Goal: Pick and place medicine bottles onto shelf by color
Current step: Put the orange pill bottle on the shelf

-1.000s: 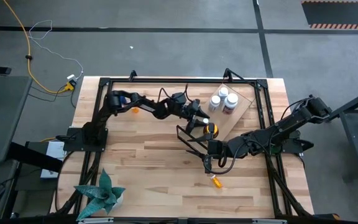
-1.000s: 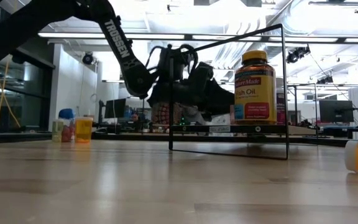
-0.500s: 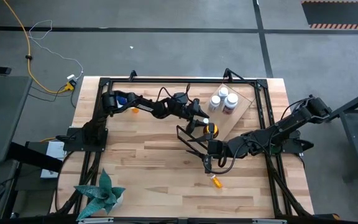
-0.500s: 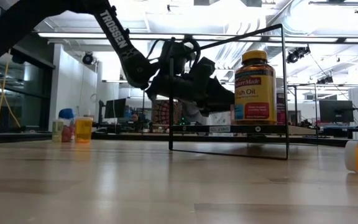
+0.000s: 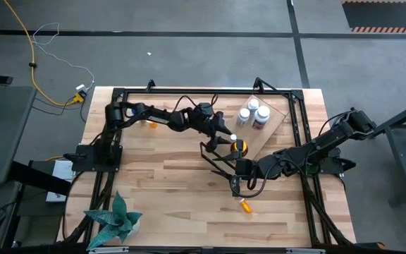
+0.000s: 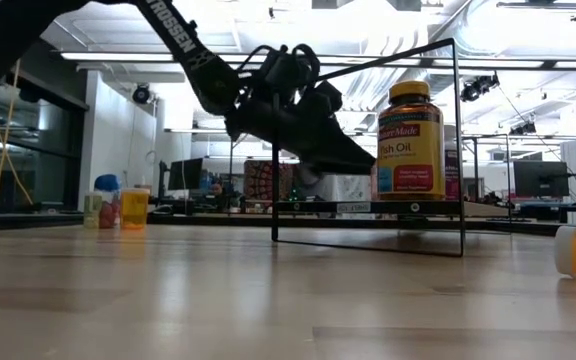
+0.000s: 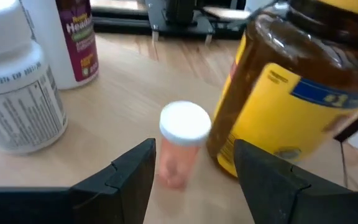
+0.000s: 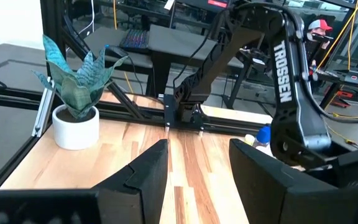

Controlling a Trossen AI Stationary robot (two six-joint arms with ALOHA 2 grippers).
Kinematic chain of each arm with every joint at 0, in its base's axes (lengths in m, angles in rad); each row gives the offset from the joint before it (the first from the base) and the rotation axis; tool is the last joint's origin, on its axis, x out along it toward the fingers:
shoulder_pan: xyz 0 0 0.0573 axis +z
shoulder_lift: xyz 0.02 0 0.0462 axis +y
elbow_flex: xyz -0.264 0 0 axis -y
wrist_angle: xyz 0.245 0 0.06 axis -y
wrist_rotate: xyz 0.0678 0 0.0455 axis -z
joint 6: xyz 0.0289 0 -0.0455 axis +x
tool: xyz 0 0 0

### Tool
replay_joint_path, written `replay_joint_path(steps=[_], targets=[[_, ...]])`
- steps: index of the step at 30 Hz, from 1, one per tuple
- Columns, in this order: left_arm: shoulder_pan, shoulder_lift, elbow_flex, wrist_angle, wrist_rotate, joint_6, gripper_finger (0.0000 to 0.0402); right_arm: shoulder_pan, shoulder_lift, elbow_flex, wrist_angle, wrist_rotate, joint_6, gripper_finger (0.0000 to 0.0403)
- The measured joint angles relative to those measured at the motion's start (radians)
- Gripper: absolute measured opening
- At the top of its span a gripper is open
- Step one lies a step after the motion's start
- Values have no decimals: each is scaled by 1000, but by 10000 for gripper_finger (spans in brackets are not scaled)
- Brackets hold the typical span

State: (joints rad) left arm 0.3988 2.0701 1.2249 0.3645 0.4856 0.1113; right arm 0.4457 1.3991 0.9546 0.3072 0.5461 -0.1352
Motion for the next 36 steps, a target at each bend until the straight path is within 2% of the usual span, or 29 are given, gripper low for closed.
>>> replay_joint_path(steps=[10, 15, 21, 25, 29, 33, 36], targets=[[22, -115, -2, -246, -23, 51, 206, 0, 0, 0, 2, 0, 0, 165], [48, -228, -2, -386, -137, 68, 206, 0, 0, 0, 2, 0, 0, 165], [90, -439, 0, -518, -265, 74, 203, 0, 0, 0, 2, 0, -2, 165], [106, -587, -1, -548, -336, 53, 195, 0, 0, 0, 2, 0, -3, 165], [105, -710, -1, -589, -360, 27, 184, 0, 0, 0, 2, 0, -3, 165], [94, -830, -81, -567, -354, 0, 174, -5, 0, 0, 2, 0, -4, 165], [91, -934, -229, -489, -355, -28, 168, -15, 0, 0, 2, 0, -4, 165]])
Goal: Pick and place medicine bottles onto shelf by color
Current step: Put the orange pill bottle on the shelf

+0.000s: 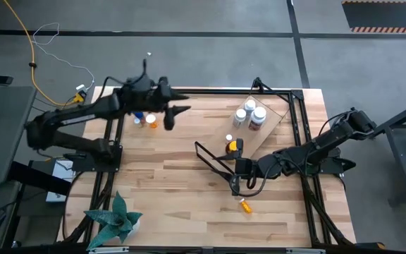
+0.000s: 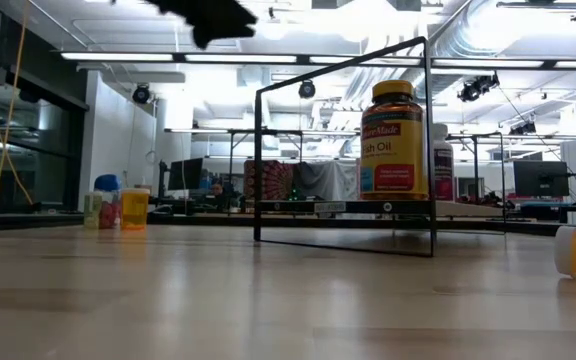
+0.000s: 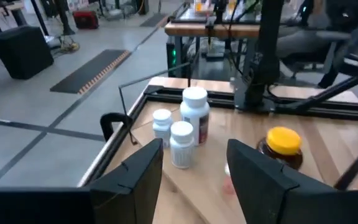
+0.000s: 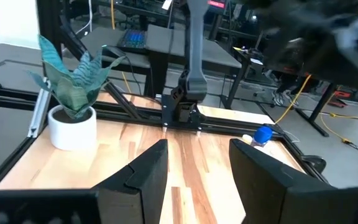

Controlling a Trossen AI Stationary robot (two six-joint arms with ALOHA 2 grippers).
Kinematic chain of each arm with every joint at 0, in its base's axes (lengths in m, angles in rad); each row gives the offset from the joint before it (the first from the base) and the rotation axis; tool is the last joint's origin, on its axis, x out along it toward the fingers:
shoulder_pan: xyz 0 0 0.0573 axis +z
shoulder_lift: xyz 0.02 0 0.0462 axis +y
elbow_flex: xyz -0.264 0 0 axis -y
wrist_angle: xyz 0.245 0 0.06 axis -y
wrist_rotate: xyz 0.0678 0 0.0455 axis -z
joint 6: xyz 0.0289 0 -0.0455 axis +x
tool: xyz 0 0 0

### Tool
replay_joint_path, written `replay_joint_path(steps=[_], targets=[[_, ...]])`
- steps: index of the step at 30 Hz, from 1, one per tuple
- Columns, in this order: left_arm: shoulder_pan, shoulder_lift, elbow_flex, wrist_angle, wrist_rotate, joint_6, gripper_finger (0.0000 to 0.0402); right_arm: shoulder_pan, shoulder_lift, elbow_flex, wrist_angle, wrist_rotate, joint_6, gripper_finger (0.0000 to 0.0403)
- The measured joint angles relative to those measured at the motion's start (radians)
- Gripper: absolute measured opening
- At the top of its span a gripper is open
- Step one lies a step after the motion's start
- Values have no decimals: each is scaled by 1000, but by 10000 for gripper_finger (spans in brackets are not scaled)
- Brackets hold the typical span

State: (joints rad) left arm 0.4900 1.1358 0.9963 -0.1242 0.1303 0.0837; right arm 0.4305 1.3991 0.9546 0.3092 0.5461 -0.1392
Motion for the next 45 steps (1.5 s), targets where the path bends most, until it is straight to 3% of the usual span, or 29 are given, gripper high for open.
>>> replay_joint_path(steps=[8, 14, 23, 29, 39, 45], targets=[[-3, -284, -521, 442, -2, -131, 161, -29, 0, 0, -6, 0, 7, 165], [-22, -393, -749, 624, -27, -147, 161, -57, 0, 0, -6, 0, 11, 165], [-25, -430, -768, 650, -62, -73, 164, -77, 0, 0, -38, 0, 64, 165], [-59, -430, -768, 590, -120, -72, 196, -77, 0, 0, -43, 0, 90, 165], [-108, -429, -717, 346, -344, -89, 274, -83, 0, 0, -39, 0, 88, 165], [-119, -390, -637, 87, -610, -214, 291, -93, 0, 0, -39, 0, 110, 165]])
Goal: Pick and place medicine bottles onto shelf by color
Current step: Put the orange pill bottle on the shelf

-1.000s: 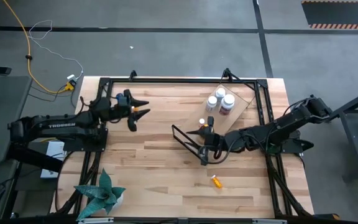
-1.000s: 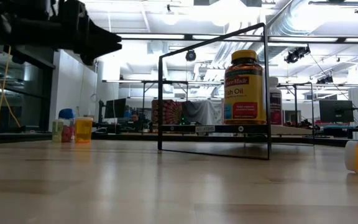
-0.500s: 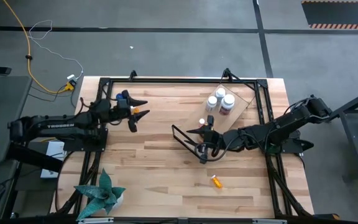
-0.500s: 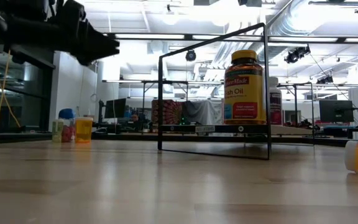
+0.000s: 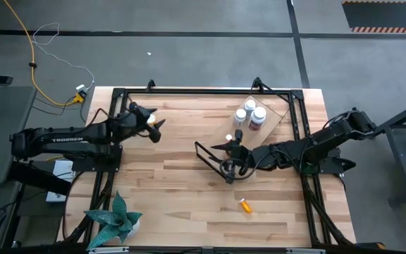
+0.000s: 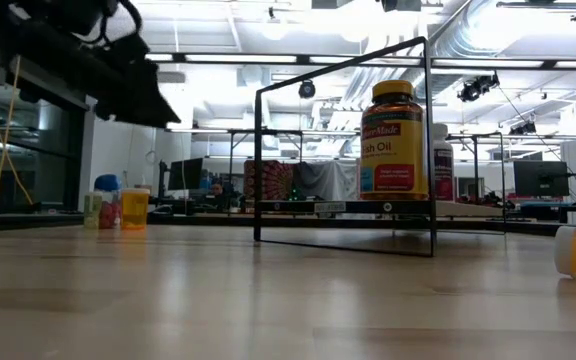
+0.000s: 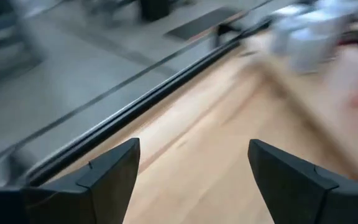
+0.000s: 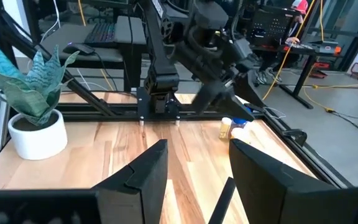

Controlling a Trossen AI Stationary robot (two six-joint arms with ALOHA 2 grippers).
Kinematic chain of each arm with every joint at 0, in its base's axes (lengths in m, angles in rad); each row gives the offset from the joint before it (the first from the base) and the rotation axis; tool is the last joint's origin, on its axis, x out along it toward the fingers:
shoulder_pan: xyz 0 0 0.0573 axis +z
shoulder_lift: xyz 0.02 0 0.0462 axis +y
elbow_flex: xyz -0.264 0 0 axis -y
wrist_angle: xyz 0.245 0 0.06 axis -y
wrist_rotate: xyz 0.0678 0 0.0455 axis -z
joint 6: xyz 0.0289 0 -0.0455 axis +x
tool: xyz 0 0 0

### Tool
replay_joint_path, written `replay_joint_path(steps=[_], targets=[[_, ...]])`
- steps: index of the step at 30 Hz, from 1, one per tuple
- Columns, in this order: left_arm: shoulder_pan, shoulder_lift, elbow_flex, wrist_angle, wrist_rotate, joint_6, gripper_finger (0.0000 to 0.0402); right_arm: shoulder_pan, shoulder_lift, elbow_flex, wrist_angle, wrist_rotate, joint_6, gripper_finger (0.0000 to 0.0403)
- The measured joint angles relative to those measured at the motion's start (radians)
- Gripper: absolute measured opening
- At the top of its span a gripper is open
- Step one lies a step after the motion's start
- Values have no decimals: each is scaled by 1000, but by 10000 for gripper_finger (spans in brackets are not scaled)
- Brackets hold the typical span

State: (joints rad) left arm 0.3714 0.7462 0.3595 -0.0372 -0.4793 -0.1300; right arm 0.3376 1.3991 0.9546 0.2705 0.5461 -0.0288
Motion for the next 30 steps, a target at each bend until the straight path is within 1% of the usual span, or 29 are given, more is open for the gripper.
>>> replay_joint_path(steps=[2, 5, 9, 12, 17, 23, 27, 30], targets=[[6, 29, 13, -61, -85, -74, 291, -3, 0, 0, 0, 0, 3, 165], [37, 80, 30, -123, -133, -141, 291, -5, 0, 0, -1, 0, 10, 165], [92, 156, 41, -141, -128, -155, 291, -6, 0, 0, -3, 0, 28, 165], [128, 208, 41, -139, -101, -155, 291, -6, 0, 0, -4, 0, 28, 165], [163, 270, 41, -128, -89, -146, 291, -6, 0, 0, -4, 0, 28, 165], [164, 283, 41, -119, -70, -134, 291, -6, 0, 0, -4, 0, 25, 165], [176, 283, 41, -120, -98, -221, 290, -6, 0, 0, -4, 0, 25, 165], [201, 284, 41, -128, -89, -279, 283, -6, 0, 0, -4, 0, 25, 165]])
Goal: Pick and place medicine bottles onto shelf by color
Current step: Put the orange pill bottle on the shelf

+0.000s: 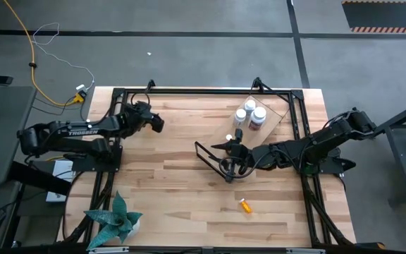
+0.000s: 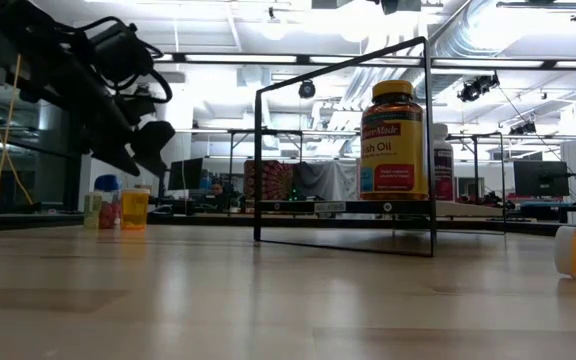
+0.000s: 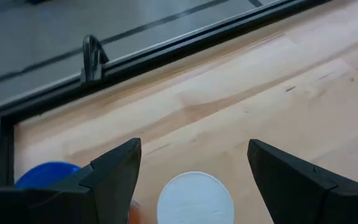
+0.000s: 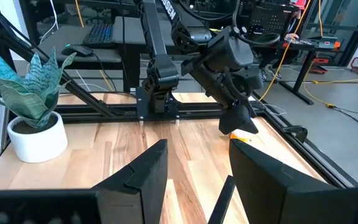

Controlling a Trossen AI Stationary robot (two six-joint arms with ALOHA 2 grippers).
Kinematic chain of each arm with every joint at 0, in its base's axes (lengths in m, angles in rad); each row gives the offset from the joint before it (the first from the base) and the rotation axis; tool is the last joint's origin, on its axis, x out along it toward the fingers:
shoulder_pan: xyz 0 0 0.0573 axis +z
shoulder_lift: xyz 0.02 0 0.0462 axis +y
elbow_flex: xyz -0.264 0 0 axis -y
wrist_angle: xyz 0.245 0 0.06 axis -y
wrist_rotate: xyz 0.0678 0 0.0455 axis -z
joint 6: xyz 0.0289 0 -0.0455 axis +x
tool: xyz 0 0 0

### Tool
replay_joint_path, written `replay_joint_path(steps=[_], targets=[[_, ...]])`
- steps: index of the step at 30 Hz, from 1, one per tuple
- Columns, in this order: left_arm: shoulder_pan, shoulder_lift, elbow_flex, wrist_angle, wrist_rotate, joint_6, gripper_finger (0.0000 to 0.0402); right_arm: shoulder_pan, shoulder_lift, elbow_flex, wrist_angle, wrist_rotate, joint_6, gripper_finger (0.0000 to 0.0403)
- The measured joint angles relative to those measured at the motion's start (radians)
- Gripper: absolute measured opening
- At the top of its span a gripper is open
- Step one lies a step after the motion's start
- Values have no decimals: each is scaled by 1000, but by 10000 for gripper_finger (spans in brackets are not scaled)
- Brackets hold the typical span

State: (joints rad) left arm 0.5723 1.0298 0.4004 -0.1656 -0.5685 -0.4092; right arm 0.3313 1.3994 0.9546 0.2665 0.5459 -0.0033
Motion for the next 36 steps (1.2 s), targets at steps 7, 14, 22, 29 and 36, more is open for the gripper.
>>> replay_joint_path(steps=[7, 14, 22, 29, 36], targets=[[63, 12, 0, -15, 71, -51, 262, 0, 0, 0, 0, 0, 4, 165], [77, 66, 0, -11, 80, -51, 253, 0, 0, 0, 0, 0, 4, 165], [77, 97, 29, -28, 91, -57, 252, 0, 0, 0, 0, 0, 4, 165], [78, 97, 30, -82, 111, -71, 252, 0, 0, 0, 0, 0, 4, 165], [77, 97, 30, -86, 149, -78, 252, 0, 0, 0, 0, 0, 4, 165]])
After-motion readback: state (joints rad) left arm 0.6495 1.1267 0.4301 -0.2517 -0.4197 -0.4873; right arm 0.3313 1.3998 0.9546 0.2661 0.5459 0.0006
